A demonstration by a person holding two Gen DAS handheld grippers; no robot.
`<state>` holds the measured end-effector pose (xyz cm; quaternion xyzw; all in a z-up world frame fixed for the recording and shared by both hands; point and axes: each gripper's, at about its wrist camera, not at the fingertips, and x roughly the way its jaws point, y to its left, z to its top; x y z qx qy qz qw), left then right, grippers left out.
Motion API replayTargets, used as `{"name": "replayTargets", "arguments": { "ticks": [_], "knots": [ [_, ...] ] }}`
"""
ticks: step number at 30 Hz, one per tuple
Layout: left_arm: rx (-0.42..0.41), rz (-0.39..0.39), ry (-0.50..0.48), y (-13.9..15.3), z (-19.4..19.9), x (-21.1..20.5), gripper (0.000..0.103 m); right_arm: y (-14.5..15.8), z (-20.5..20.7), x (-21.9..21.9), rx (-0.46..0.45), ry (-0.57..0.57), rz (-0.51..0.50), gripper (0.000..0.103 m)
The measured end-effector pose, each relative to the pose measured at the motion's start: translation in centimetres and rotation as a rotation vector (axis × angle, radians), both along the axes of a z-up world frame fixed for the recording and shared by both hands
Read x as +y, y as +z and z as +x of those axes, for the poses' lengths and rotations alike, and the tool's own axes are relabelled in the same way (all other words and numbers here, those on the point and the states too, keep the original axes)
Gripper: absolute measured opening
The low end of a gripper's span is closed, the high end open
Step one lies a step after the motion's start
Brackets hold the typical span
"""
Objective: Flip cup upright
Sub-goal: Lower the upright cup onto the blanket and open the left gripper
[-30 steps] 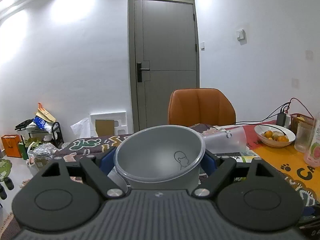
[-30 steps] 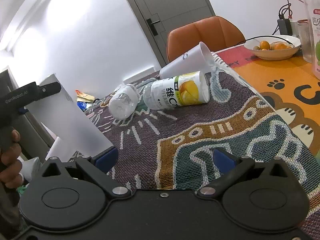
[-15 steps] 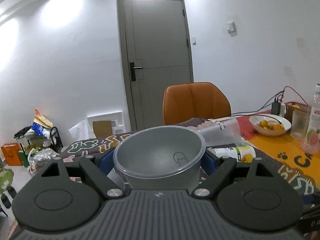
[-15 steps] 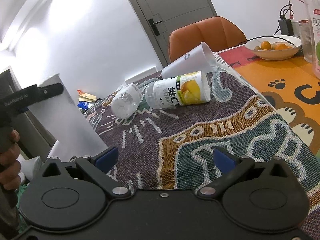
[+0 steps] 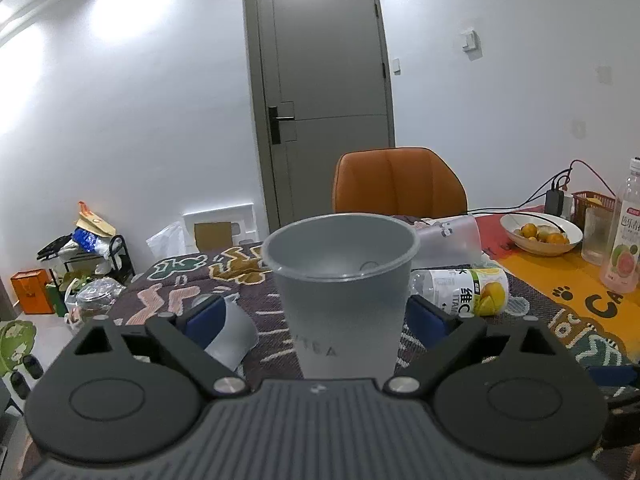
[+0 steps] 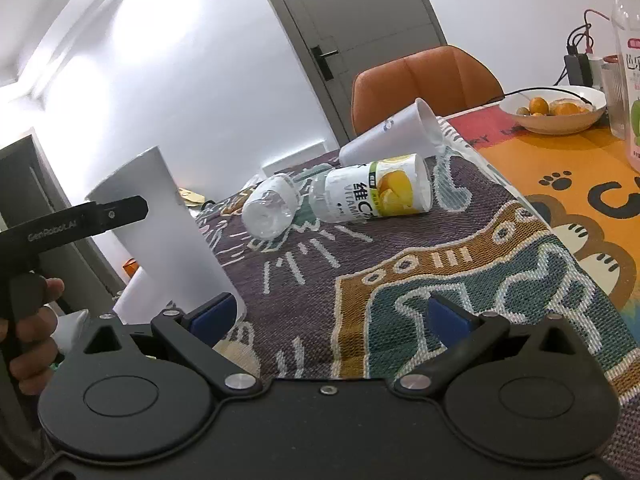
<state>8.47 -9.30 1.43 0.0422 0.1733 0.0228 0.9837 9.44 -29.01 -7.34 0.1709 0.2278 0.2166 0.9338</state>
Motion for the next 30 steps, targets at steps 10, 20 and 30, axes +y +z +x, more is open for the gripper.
{"name": "replayTargets", "arguments": {
  "ticks": [10, 20, 30],
  "knots": [
    [0.020, -0.101, 0.044, 0.5, -3.1, 1.8, 0.100, 2.0, -1.9, 0.6, -0.055, 0.019, -0.026, 0.103],
    [0.005, -0.157, 0.108, 1.1, -6.7, 3.8, 0.103, 3.4, -3.2, 2.1, -0.051, 0.057, -0.071, 0.103],
    [0.018, -0.207, 0.142, 1.3, -10.2, 5.9, 0.103, 5.7, -5.6, 3.5, -0.097, 0.086, -0.115, 0.103]
  ]
}}
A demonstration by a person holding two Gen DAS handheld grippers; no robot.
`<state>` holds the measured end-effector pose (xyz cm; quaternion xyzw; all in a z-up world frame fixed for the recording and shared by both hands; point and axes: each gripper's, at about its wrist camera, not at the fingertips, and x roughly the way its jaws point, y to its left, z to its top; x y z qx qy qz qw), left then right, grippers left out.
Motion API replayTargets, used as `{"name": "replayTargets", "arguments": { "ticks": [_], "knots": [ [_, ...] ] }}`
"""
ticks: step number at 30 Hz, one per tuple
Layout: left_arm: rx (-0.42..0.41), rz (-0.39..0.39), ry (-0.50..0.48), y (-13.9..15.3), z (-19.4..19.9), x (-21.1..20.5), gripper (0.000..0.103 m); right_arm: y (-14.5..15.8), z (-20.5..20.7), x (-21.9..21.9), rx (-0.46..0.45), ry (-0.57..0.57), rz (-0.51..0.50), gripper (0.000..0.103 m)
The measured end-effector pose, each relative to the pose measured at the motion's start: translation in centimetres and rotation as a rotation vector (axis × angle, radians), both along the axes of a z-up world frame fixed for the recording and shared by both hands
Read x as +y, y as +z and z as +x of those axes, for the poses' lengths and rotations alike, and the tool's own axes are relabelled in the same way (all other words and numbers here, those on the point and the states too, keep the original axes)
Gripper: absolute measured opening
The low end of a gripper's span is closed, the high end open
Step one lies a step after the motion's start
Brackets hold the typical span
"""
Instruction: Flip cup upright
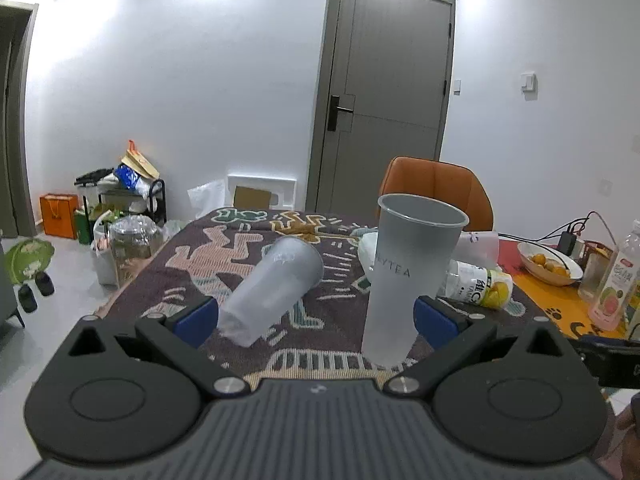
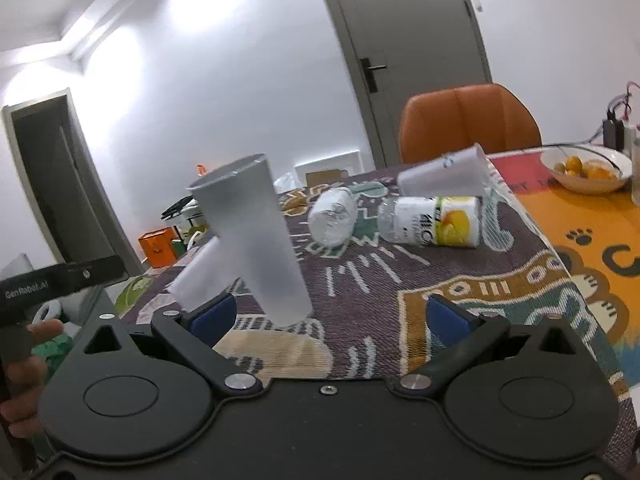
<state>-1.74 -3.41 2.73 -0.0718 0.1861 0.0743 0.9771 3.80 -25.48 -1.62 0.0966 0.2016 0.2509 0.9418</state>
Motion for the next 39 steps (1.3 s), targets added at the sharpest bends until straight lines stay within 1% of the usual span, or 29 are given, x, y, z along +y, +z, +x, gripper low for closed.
{"name": "replayTargets", "arguments": {
  "ticks": [3, 10, 15, 19, 24, 28, 33, 39],
  "knots": [
    [-0.015, 0.002, 0.014, 0.1, -1.3, 0.4, 0.103, 0.7, -0.7, 0.5, -0.010, 0.007, -0.018, 0.103],
    [0.004, -0.012, 0.025, 0.2, -3.7, 1.9, 0.103, 2.5, -2.5, 1.4, -0.032, 0.026, -0.042, 0.103],
    [-0.003, 0.009, 0.018, 0.8, -5.2, 2.4, 0.103, 3.6, -3.9, 2.7, -0.050, 0.055, -0.082, 0.103],
    [-0.012, 0.022, 0.002, 1.1, -6.1, 2.6, 0.103, 4.4, -5.3, 3.6, -0.081, 0.091, -0.104, 0.103],
    [-0.021, 0.053, -0.004, 1.6, -6.9, 3.1, 0.103, 4.6, -5.4, 4.1, -0.070, 0.119, -0.096, 0.103],
    [-0.015, 0.054, 0.005, 1.6, -7.1, 3.7, 0.103, 4.3, -5.2, 4.5, -0.048, 0.129, -0.095, 0.103],
    [-0.005, 0.070, 0.007, 1.5, -7.4, 4.2, 0.103, 4.2, -5.5, 5.1, -0.042, 0.158, -0.104, 0.103],
    [0.002, 0.081, 0.000, 1.5, -7.5, 4.2, 0.103, 4.0, -5.4, 5.4, -0.033, 0.167, -0.103, 0.103]
  ]
}}
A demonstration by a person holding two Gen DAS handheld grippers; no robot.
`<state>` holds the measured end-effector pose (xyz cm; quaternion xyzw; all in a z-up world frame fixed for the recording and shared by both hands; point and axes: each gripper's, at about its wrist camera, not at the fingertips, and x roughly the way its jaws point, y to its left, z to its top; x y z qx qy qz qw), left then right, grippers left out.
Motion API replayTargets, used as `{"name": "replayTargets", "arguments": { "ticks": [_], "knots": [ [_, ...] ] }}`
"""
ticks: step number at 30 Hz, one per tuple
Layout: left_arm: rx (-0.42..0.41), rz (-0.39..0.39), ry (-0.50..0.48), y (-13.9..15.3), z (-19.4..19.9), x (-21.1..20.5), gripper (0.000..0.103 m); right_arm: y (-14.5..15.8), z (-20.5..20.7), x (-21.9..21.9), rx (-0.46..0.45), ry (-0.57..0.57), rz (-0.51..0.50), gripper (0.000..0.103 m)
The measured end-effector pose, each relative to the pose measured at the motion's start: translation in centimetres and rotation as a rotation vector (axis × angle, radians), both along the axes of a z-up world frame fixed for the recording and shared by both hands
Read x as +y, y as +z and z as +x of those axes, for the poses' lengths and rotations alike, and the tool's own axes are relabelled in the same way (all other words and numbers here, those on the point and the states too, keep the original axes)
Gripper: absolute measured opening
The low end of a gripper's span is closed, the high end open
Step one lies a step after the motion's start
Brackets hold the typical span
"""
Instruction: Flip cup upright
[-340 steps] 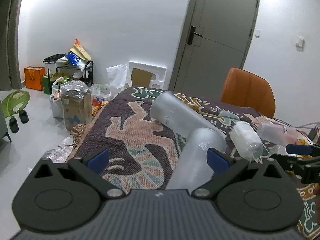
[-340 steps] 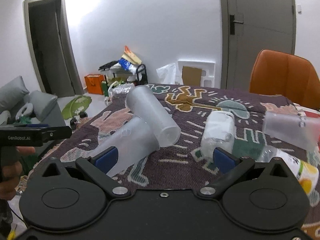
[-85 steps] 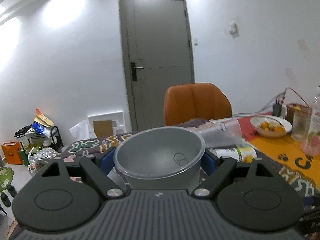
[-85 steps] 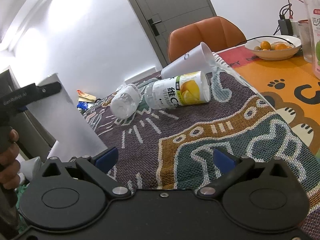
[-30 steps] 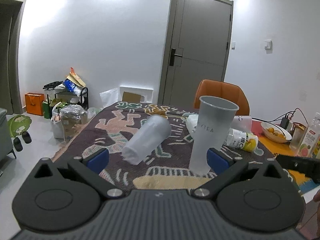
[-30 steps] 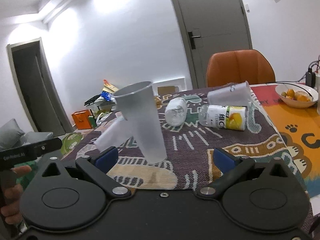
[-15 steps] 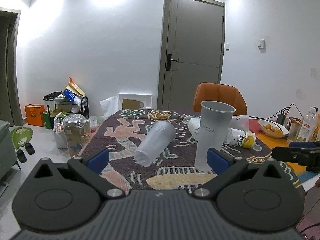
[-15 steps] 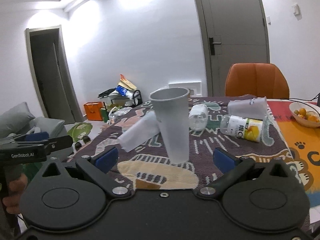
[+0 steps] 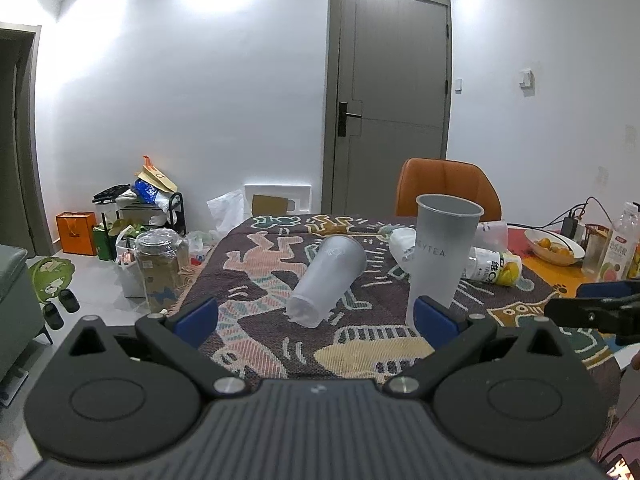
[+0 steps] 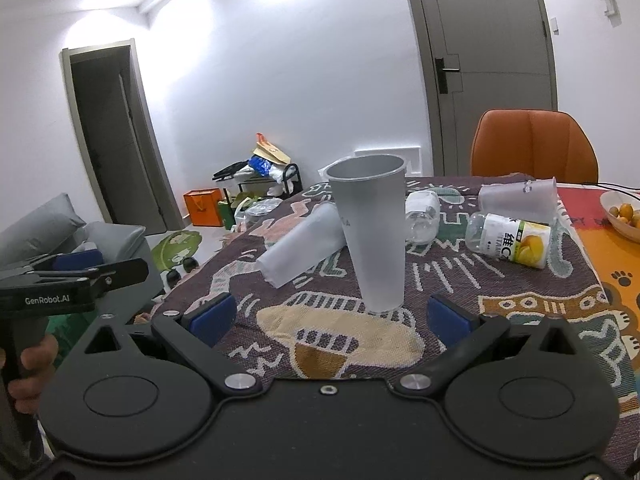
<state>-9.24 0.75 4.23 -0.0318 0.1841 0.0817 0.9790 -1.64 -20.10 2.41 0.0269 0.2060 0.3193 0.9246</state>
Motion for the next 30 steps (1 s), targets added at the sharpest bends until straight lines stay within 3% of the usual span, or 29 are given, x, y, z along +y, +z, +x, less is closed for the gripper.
{"name": "replayTargets", "arguments": {
  "ticks": [30],
  "knots": [
    [0.008, 0.010, -0.013, 0.23, -0.11, -0.17, 0.103, -0.10, 0.11, -0.05, 0.009, 0.002, 0.010, 0.103]
  ]
}}
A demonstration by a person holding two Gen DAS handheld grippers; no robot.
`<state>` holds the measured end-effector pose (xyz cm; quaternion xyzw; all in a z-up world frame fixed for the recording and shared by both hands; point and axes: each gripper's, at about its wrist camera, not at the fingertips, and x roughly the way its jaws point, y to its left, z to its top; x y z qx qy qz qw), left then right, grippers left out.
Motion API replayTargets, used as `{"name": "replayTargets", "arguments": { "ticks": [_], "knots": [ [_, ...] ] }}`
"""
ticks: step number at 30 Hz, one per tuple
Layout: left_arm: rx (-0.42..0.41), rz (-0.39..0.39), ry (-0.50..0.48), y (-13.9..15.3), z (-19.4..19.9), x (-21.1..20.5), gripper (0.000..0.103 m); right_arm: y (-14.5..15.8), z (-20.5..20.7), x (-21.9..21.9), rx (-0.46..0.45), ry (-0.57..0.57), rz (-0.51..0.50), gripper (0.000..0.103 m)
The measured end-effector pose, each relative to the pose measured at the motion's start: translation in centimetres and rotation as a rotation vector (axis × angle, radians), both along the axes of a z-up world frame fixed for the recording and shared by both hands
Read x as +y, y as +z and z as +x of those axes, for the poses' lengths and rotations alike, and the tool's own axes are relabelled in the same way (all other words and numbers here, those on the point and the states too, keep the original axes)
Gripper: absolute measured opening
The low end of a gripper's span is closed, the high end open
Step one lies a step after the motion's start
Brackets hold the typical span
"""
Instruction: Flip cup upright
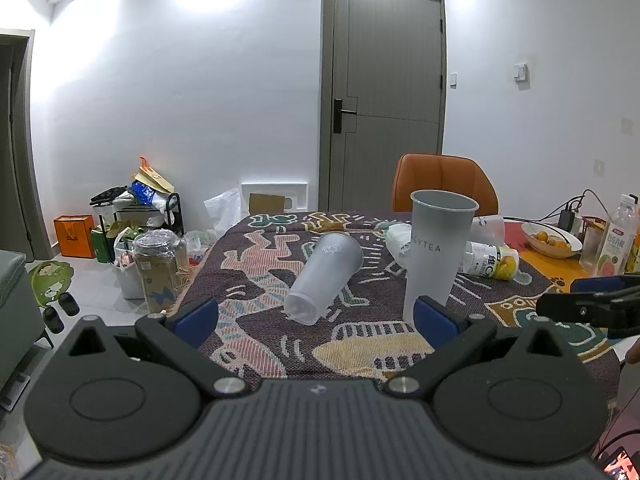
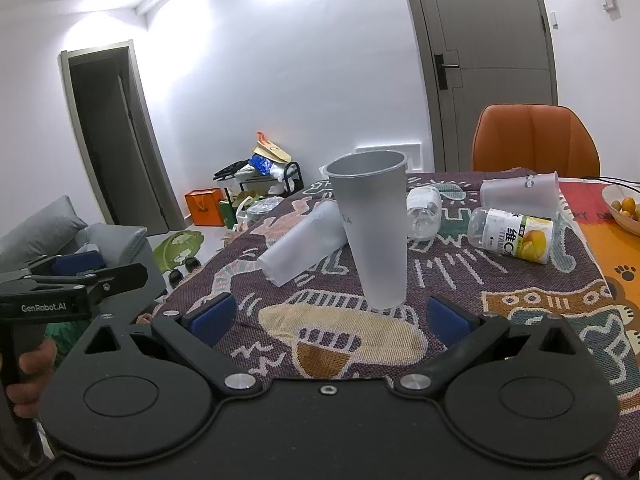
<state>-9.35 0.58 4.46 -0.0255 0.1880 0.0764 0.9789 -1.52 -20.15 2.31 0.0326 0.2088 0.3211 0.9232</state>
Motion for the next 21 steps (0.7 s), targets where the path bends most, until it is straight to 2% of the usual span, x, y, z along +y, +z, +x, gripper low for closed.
{"name": "replayTargets", "arguments": {
  "ticks": [21],
  "knots": [
    [-0.005, 0.004, -0.004, -0.13, -0.19, -0.03, 0.103, -0.01, -0.02, 0.11, 0.003, 0.001, -0.001, 0.103]
  ]
}}
